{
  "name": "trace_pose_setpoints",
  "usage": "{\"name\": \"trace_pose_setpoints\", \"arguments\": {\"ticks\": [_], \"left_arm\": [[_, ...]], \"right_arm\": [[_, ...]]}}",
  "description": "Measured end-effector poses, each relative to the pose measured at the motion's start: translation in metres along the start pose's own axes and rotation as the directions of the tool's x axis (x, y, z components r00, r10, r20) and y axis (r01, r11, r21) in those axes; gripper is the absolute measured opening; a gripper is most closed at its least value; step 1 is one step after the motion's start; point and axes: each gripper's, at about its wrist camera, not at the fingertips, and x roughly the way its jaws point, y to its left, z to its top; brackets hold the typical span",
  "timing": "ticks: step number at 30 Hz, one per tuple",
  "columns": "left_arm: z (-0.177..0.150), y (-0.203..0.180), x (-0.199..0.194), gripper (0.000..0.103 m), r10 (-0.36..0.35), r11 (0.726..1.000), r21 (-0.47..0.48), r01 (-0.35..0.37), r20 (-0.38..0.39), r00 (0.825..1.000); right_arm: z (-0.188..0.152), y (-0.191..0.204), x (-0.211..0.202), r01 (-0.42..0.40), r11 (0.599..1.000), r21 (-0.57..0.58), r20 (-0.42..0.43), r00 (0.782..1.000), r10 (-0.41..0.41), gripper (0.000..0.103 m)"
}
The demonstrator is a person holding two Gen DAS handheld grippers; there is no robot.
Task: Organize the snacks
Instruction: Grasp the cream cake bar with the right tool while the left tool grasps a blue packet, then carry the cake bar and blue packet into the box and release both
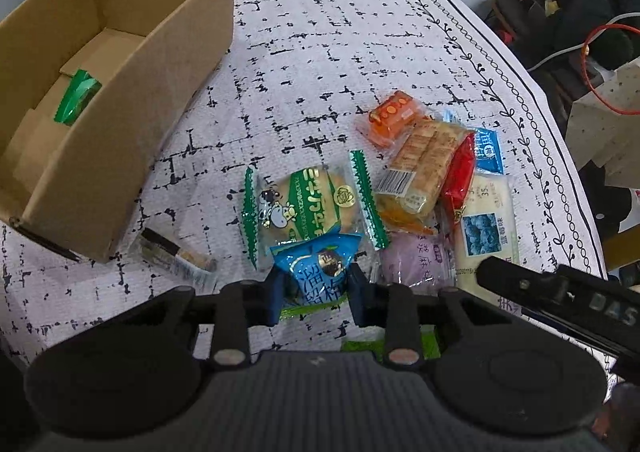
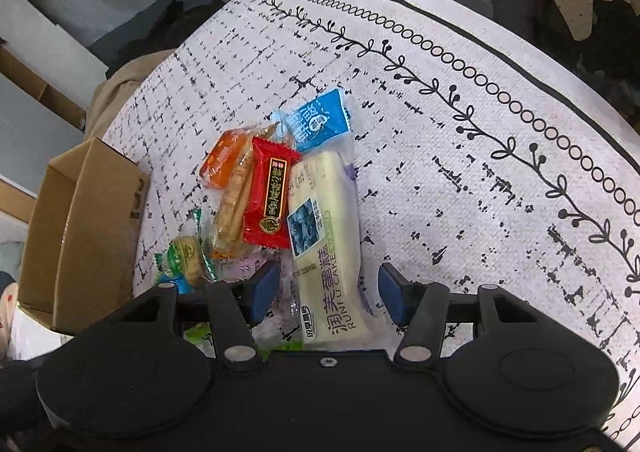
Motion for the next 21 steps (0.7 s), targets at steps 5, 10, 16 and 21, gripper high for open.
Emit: {"name": "trace_pose_setpoints", "arguments": {"ticks": [5, 10, 16, 21], "left_arm": [[0.002, -0.001, -0.007, 0.031, 0.002, 1.000, 0.012, -0.002, 0.024, 1.000], [0.004, -0.004, -0.021, 0.031, -0.007, 0.999, 0.032, 0.005, 0.068, 0.998], [0.006, -0.002, -0.040, 0.031, -0.013, 0.999, 0.035, 0.009, 0.112, 0.994], [0.008, 0.003, -0.059, 0.031, -0.007, 0.999, 0.032, 0.002, 0.148, 0.989]], "right_arm": [[-0.001, -0.006, 0.006, -0.002, 1.000, 0.019, -0.008, 1.000, 0.002, 0.031], [-0.003, 0.000, -0.001, 0.000, 1.000, -0.004, 0.020, 1.000, 0.001, 0.025], [-0.001, 0.004, -0.023, -0.040, 0.999, 0.002, 0.083, 0.996, 0.039, 0.023], [-0.001, 0.008, -0.040, -0.079, 0.997, 0.004, 0.125, 0.989, 0.078, 0.023]]}}
